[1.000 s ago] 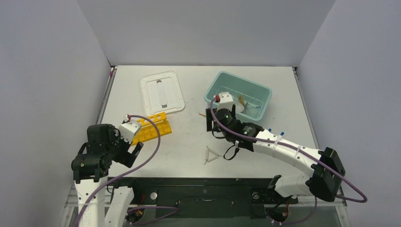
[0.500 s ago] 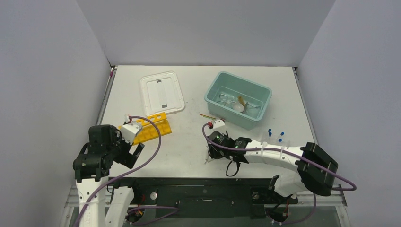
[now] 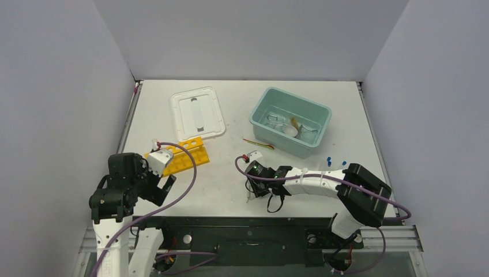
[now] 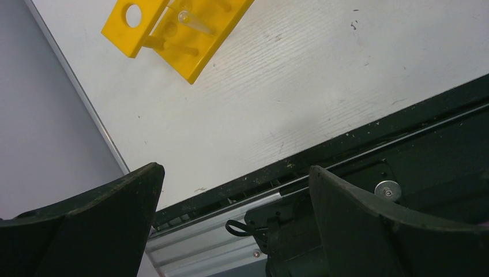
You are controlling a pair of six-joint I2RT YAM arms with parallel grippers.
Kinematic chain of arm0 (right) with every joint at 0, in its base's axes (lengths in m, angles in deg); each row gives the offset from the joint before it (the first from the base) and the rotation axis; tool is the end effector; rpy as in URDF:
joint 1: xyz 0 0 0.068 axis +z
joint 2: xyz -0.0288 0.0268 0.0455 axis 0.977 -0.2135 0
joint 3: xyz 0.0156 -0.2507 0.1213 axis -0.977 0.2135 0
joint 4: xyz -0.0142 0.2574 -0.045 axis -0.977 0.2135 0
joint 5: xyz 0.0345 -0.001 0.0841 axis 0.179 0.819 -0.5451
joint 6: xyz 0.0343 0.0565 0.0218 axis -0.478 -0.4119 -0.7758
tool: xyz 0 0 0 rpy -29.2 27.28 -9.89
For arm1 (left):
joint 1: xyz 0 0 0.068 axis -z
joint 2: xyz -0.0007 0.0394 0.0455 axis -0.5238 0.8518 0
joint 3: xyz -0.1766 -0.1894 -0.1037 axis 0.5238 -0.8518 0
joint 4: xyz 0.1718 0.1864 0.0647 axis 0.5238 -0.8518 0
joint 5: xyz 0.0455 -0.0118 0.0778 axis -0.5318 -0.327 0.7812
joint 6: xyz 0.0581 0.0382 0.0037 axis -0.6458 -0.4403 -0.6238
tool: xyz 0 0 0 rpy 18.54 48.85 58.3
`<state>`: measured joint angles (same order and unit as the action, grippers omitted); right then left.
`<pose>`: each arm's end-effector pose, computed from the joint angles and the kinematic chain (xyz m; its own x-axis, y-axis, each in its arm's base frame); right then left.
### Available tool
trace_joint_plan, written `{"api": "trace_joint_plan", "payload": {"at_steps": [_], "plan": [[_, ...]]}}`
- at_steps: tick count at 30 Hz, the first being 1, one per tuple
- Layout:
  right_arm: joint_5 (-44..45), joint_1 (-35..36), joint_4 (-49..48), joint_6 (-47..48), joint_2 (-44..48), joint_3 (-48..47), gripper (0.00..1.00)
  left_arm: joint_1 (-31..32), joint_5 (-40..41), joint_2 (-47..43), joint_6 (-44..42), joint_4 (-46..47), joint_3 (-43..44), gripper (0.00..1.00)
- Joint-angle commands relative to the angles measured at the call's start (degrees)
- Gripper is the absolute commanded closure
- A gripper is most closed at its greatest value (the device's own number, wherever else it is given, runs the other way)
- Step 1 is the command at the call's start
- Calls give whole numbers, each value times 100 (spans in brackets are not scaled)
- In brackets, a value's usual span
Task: Organize the chemistry lab equipment
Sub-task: Place the chemistry item in the storage box.
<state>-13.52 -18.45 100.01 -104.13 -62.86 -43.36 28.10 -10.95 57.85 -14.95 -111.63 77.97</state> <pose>0.1593 0.2506 0.1432 -0.8038 -0.3699 -0.4659 -0.4705 0.8745 0.1175 0.0850 -0.0035 0.3107 -0.6564 0.4870 -0.5761 0.4512 0.8655 0.2176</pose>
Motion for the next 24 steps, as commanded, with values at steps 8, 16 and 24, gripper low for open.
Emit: {"api": "trace_joint_plan", "payload": {"at_steps": [8,16,24], "plan": [[114,-55,21,100,20,-462,100,-21,-54,13,57,196,55,3],[11,-601,485,325,870,-1008,100,-25,9,-31,27,190,17,3],[-337,-1967,804,722,1422,-2002,100,-21,5,-30,26,221,-22,3]]}}
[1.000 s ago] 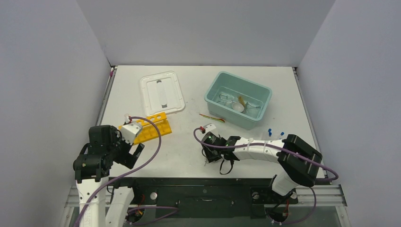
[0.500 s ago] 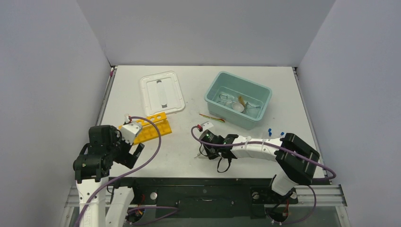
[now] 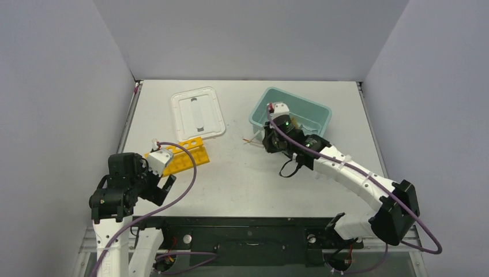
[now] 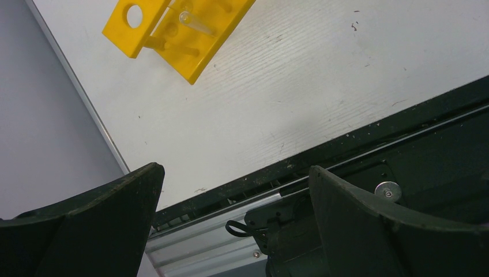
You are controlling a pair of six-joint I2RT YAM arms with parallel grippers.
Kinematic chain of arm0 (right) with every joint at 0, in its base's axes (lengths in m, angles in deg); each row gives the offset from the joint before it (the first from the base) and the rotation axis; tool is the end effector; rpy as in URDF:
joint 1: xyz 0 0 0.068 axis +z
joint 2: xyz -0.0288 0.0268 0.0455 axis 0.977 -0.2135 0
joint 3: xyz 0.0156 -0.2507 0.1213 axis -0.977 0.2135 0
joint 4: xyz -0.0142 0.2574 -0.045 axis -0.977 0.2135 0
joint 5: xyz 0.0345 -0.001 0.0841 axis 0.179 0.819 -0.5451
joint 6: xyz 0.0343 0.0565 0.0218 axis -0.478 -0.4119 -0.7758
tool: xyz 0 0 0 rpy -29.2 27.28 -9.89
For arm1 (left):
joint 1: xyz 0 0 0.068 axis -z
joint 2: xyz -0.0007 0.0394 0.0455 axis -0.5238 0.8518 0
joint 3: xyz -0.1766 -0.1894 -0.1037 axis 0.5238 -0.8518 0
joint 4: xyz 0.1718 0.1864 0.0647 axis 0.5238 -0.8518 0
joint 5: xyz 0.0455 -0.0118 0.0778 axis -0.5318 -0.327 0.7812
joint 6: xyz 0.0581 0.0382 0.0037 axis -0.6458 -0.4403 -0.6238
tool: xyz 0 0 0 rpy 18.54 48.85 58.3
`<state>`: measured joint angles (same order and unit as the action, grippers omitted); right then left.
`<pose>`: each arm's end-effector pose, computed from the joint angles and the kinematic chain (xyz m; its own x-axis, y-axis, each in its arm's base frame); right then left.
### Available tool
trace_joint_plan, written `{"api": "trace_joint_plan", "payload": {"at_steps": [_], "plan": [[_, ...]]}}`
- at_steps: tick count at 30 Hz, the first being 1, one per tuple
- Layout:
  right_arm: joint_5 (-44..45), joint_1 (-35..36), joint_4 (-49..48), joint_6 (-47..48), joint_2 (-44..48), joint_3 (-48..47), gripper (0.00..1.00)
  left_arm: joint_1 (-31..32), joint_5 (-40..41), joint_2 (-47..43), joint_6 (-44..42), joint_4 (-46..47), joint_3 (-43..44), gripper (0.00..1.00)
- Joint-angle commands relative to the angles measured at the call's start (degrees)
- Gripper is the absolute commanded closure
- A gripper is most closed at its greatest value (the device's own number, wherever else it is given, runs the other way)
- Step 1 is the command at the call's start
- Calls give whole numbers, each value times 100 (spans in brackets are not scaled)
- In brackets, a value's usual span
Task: Organize the chemistry lab equipment
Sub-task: Place the chemistry item in the storage box, then pick up the chemistry item at the center of the board.
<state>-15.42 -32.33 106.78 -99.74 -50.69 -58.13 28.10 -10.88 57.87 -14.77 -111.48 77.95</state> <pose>0.2221 0.2152 0.2771 -0.7087 -0.0960 -0.6989 -0.3703 0.8939 0.2527 0.0854 -0.0034 0.3107 -0.6571 0.4844 -0.5775 0.4481 0.8671 0.2175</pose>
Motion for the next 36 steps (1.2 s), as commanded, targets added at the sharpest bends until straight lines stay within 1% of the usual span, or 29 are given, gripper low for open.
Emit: {"api": "trace_joint_plan", "payload": {"at_steps": [1,6,9,14,19,21,23,24,25,26,28,30,33,35,36], "plan": [[-170,-693,144,307,156,-721,100,-21,-6,-37,8,206,-27,3],[-44,-1680,81,172,-168,-1184,100,-23,11,-67,-5,210,-40,3],[67,-2133,77,-22,-668,-1406,100,-21,-1,-58,10,222,-50,3],[434,-2291,143,-133,-1584,-1871,100,-25,-47,-26,34,232,-81,4],[733,-2300,135,-253,-2109,-2200,100,-21,-4,-37,5,220,-24,3],[829,-2302,171,-295,-2257,-2390,96,-23,13,-27,-4,209,2,3],[914,-2302,214,-320,-2349,-2515,84,-21,19,-24,-9,201,17,4],[940,-2302,227,-325,-2383,-2548,72,-25,24,-29,-9,194,19,3],[971,-2302,286,-326,-2391,-2625,67,-26,29,-32,-14,190,20,3],[1012,-2284,316,-314,-2382,-2659,59,-23,33,-32,-17,189,24,3],[1109,-2241,358,-242,-2290,-2701,51,-21,34,-39,-22,184,24,3],[1212,-2165,344,-159,-2117,-2673,47,-21,33,-37,-21,187,20,3],[1379,-1947,229,2,-1697,-2544,45,-21,26,-30,-18,200,16,3],[1509,-1662,98,183,-1443,-2423,44,-21,20,-18,-10,219,12,3],[1557,-1412,46,335,-1363,-2369,44,-21,18,-17,1,233,11,3]]}}
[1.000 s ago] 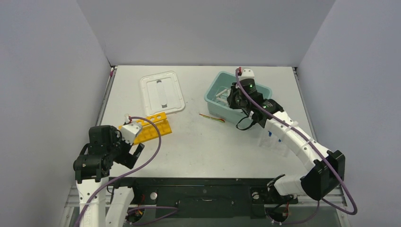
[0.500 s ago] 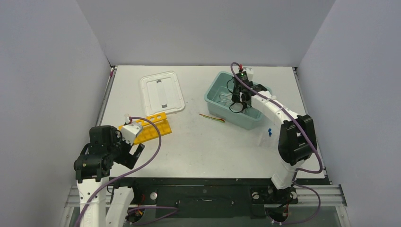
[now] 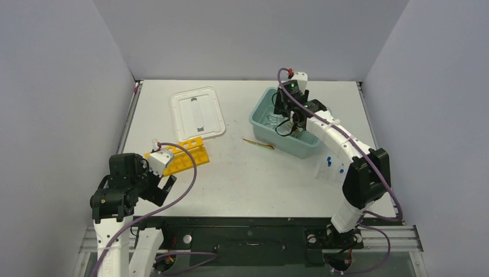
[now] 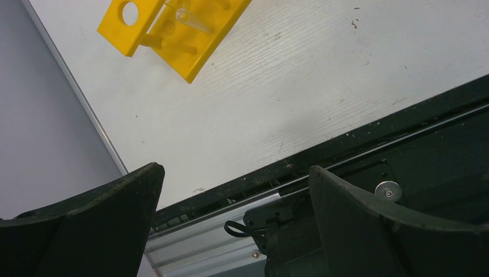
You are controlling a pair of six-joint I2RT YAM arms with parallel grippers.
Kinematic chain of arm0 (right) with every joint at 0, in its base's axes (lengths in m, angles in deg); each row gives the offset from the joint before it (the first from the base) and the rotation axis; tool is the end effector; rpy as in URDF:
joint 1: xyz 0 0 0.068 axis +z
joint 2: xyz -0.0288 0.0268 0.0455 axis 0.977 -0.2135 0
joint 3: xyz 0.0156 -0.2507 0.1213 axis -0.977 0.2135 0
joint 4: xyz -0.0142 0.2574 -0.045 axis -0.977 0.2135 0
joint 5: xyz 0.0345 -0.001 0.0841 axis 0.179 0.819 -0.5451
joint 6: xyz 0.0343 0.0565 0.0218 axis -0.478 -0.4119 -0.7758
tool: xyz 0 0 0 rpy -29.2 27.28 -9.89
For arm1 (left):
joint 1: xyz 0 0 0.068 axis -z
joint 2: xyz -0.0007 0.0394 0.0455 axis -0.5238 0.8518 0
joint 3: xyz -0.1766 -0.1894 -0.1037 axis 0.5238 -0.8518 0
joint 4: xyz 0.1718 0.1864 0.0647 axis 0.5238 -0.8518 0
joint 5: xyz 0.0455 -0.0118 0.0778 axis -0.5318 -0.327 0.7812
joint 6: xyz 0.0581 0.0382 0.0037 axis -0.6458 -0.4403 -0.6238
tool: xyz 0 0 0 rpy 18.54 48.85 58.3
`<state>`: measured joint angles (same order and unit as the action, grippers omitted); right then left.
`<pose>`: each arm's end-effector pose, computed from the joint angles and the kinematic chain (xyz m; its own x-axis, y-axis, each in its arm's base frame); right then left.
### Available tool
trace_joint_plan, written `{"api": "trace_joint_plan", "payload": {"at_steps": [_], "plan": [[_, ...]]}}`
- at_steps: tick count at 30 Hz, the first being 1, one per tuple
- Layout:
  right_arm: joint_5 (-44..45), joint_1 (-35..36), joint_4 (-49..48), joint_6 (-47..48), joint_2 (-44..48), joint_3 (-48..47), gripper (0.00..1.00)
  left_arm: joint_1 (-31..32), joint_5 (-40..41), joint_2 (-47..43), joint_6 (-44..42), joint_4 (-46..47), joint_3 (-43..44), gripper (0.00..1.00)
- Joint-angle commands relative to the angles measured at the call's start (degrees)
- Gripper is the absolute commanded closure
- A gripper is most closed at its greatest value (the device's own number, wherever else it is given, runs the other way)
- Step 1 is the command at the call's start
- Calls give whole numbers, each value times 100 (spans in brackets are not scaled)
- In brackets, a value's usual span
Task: Organize the chemistry lab equipment
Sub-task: Pick up the chemistry item at the center of the board.
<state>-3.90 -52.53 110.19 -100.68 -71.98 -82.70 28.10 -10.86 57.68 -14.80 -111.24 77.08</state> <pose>0.3762 0.1569 0.2965 -0.6324 0.1796 -0.7535 0.1062 0.9837 0.1453 0.0858 -0.0034 0.3069 -0.6614 0.4846 -0.5724 0.4499 0.8670 0.2142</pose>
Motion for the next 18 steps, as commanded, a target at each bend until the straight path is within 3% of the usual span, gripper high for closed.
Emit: {"api": "trace_joint_plan", "payload": {"at_steps": [1,7,13,18], "plan": [[427,747,-428,520,918,208,44,-21,15,11,7,213,94,4],[-192,1860,-907,1508,1028,830,44,-21,13,35,19,236,98,3],[-1041,2052,-808,1986,254,1057,43,-23,67,-20,-38,177,92,3],[-950,2051,-967,2128,-327,1197,42,-21,80,-40,-42,148,90,3]]}}
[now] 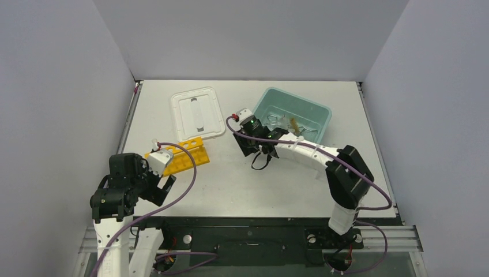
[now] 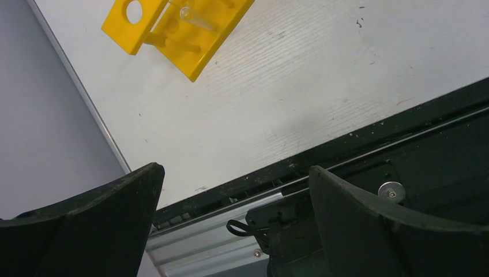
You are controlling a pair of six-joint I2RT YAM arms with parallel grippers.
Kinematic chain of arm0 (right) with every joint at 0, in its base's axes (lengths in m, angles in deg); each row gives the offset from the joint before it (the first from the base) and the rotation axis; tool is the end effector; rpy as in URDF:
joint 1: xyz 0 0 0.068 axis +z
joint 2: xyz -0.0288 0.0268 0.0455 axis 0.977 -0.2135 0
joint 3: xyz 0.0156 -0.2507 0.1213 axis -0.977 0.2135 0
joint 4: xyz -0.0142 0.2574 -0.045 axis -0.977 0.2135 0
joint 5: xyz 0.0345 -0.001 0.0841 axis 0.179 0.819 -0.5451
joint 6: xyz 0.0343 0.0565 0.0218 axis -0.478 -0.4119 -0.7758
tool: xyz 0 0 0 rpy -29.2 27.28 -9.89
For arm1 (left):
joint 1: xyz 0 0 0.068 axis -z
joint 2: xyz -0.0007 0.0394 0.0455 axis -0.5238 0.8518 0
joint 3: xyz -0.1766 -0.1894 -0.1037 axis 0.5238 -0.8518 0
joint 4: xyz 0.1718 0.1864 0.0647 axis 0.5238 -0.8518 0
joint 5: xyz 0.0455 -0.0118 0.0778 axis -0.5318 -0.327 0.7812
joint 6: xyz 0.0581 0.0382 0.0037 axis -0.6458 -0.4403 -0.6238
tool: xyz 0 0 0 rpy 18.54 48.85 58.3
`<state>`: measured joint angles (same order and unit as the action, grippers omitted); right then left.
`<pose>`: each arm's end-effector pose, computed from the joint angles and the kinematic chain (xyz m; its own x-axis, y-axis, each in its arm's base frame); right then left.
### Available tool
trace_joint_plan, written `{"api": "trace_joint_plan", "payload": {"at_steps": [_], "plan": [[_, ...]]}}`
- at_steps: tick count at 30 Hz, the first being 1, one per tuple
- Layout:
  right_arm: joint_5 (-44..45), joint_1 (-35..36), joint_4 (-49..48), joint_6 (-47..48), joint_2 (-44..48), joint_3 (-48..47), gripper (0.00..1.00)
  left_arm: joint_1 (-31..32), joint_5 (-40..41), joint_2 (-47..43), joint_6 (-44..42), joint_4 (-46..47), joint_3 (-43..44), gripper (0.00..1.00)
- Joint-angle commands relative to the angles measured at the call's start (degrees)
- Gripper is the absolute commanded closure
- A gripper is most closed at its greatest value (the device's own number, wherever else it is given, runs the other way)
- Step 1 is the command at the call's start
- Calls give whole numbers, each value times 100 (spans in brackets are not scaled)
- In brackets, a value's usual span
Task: Organize the chemistry lab equipment
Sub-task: Pick up the chemistry item at the center of the board, then place the chemistry item in the storage box.
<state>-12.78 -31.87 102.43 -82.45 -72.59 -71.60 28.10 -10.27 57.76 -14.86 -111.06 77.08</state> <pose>0.2859 0.2806 0.2369 -0.5954 -0.3958 -0.6992 -0.5432 0.8395 -0.0127 0.0864 -0.0028 0.3070 -0.6632 0.4862 -0.5690 0.4449 0.8674 0.2226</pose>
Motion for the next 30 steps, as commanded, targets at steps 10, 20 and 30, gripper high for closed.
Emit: {"api": "trace_joint_plan", "payload": {"at_steps": [10,20,30], "plan": [[344,-682,-564,107,-801,14,41,-21,76,-8,-62,125,138,3],[-189,-921,-721,-8,-1059,159,40,-25,90,59,-71,159,147,4],[-771,-917,-787,-161,-1192,318,40,-21,95,93,-77,161,173,3]]}}
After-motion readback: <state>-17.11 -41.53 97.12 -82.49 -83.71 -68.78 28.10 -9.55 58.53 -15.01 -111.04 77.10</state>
